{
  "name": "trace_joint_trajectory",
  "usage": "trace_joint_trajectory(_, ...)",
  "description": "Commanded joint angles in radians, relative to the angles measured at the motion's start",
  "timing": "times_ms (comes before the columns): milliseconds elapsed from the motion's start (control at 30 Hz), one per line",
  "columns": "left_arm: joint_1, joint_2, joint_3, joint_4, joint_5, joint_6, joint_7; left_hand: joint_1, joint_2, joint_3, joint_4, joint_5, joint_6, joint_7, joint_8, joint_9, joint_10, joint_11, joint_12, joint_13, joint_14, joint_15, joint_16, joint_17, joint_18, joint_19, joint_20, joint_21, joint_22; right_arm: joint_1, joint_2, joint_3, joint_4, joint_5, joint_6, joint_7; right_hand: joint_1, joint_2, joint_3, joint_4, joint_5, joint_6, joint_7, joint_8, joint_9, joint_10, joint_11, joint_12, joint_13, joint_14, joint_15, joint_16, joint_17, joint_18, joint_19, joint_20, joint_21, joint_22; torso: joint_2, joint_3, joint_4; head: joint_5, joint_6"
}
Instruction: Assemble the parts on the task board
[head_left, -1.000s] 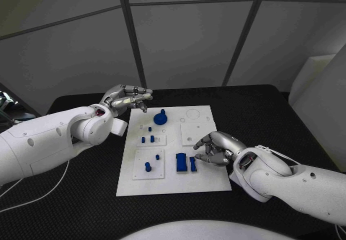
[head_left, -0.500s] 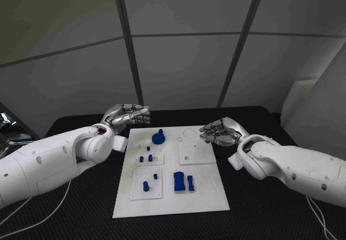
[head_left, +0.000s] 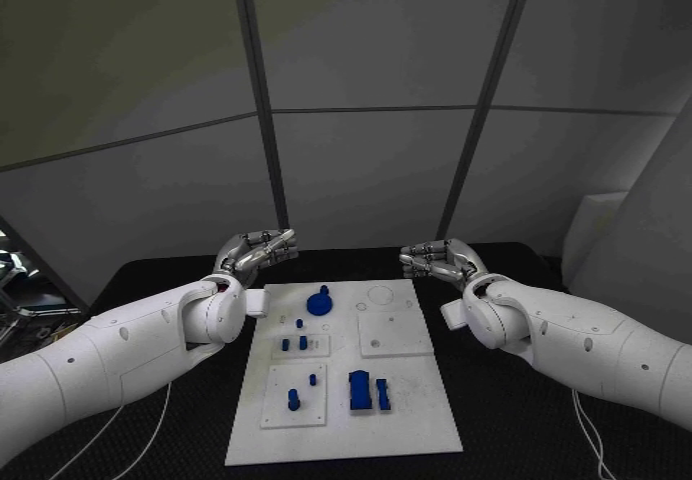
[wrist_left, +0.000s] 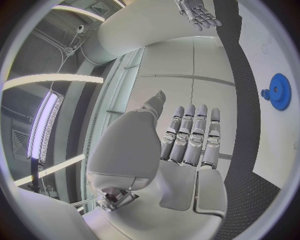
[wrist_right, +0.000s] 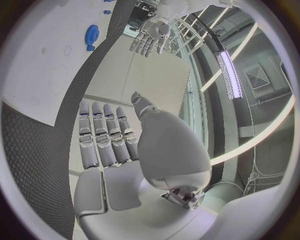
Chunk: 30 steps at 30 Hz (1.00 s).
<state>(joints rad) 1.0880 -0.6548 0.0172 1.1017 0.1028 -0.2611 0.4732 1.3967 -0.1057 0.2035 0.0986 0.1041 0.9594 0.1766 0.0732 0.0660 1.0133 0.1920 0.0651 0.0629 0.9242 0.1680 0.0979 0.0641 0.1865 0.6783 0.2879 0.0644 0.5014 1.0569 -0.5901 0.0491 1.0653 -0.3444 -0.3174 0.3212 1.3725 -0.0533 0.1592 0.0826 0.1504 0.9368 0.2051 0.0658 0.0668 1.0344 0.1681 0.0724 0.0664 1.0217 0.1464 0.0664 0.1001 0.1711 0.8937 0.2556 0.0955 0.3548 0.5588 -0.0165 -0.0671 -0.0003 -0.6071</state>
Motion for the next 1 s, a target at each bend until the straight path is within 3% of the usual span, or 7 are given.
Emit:
trace_joint_trajectory(33, -0.003, 0.016, 0.002, -0.022, 0.055, -0.061, 0.068, 0.0, 0.014, -0.01, -0.001, 0.003, 0.0, -0.003, -0.006, -0.001, -0.007, 0.001, -0.005, -0.001, 0.001, 0.006, -0.012, -0.001, -0.005, -0.008, 0.001, -0.001, -0.015, 0.003, 0.019, 0.001, -0.038, 0.072, 0.062, 0.051, -0.004, 0.013, -0.01, -0.003, 0.005, -0.005, 0.003, -0.003, -0.002, 0.0, 0.005, -0.004, -0.003, 0.001, 0.003, -0.004, -0.009, 0.012, 0.003, 0.006, -0.01, -0.011, -0.002, 0.0003, 0.0019, 0.005, 0.004)
trace_joint_trajectory(67, -0.002, 0.008, 0.0, -0.011, 0.007, -0.009, 0.007, -0.42, 0.036, -0.065, -0.099, -0.031, -0.288, -0.053, -0.073, -0.066, -0.304, -0.057, -0.065, -0.063, -0.277, -0.05, -0.098, -0.064, -0.056, -0.204, -0.086, -0.064, -0.158, 0.0, 0.01, 0.0, -0.02, 0.011, 0.007, 0.005, -0.415, 0.053, -0.051, -0.083, -0.045, -0.281, -0.062, -0.066, -0.067, -0.31, -0.05, -0.072, -0.066, -0.307, -0.044, -0.066, -0.1, -0.051, -0.268, -0.077, -0.096, -0.112, -0.001, 0.0001, 0.0005, 0.002, 0.002)
trace_joint_trajectory(467, -0.015, -0.04, -0.006, 0.163, -0.033, -0.19, 0.021, -0.787, 0.106, -0.118, -0.099, -0.104, -0.541, -0.101, -0.073, -0.066, -0.574, -0.107, -0.065, -0.063, -0.521, -0.093, -0.098, -0.064, -0.105, -0.385, -0.162, -0.064, -0.289, -0.002, -0.059, -0.017, 0.162, 0.126, -0.152, 0.072, -0.772, 0.053, -0.159, -0.083, -0.15, -0.527, -0.114, -0.066, -0.067, -0.581, -0.092, -0.072, -0.066, -0.572, -0.146, -0.066, -0.1, -0.079, -0.5, -0.141, -0.096, -0.204, -0.014, 0.0155, 0.063, 0.0, 0.007)
trace_joint_trajectory(533, -0.019, -0.056, -0.008, 0.218, -0.045, -0.248, 0.026, -0.836, 0.106, -0.125, -0.099, -0.104, -0.575, -0.177, -0.073, -0.066, -0.609, -0.114, -0.065, -0.063, -0.553, -0.168, -0.098, -0.064, -0.105, -0.409, -0.172, -0.064, -0.306, -0.003, -0.081, -0.022, 0.219, 0.163, -0.202, 0.093, -0.819, 0.053, -0.159, -0.083, -0.15, -0.56, -0.121, -0.066, -0.067, -0.617, -0.168, -0.072, -0.066, -0.608, -0.146, -0.066, -0.1, -0.085, -0.531, -0.15, -0.096, -0.216, -0.014, 0.0164, 0.0667, 0.0, 0.007)
trace_joint_trajectory(700, -0.03, -0.095, -0.013, 0.358, -0.077, -0.394, 0.038, -0.946, 0.106, -0.204, -0.099, -0.104, -0.65, -0.177, -0.073, -0.066, -0.688, -0.192, -0.065, -0.063, -0.626, -0.168, -0.098, -0.064, -0.106, -0.462, -0.195, -0.064, -0.345, -0.005, -0.14, -0.037, 0.373, 0.261, -0.337, 0.15, -0.927, 0.053, -0.159, -0.083, -0.15, -0.633, -0.205, -0.066, -0.067, -0.698, -0.168, -0.072, -0.066, -0.689, -0.146, -0.066, -0.1, -0.095, -0.602, -0.17, -0.096, -0.243, -0.015, 0.0165, 0.0671, 0.0, 0.007)
trace_joint_trajectory(767, -0.033, -0.105, -0.015, 0.396, -0.086, -0.434, 0.041, -0.975, 0.106, -0.204, -0.099, -0.104, -0.67, -0.177, -0.073, -0.066, -0.71, -0.192, -0.065, -0.063, -0.646, -0.168, -0.098, -0.064, -0.187, -0.476, -0.201, -0.064, -0.355, -0.006, -0.156, -0.041, 0.416, 0.288, -0.375, 0.166, -0.957, 0.053, -0.159, -0.083, -0.15, -0.654, -0.205, -0.066, -0.067, -0.721, -0.168, -0.072, -0.066, -0.711, -0.146, -0.066, -0.1, -0.101, -0.621, -0.177, -0.096, -0.251, -0.015, 0.0165, 0.0671, 0.0, 0.007)
trace_joint_trajectory(1000, -0.038, -0.125, -0.017, 0.466, -0.102, -0.506, 0.047, -1.079, 0.106, -0.204, -0.099, -0.104, -0.741, -0.177, -0.073, -0.066, -0.785, -0.192, -0.065, -0.063, -0.714, -0.168, -0.098, -0.064, -0.187, -0.524, -0.288, -0.064, -0.391, -0.007, -0.188, -0.049, 0.499, 0.341, -0.448, 0.197, -1.059, 0.053, -0.159, -0.083, -0.15, -0.723, -0.205, -0.066, -0.067, -0.798, -0.168, -0.072, -0.066, -0.788, -0.146, -0.066, -0.1, -0.171, -0.686, -0.256, -0.096, -0.276, -0.015, 0.0165, 0.0671, 0.0, 0.007)
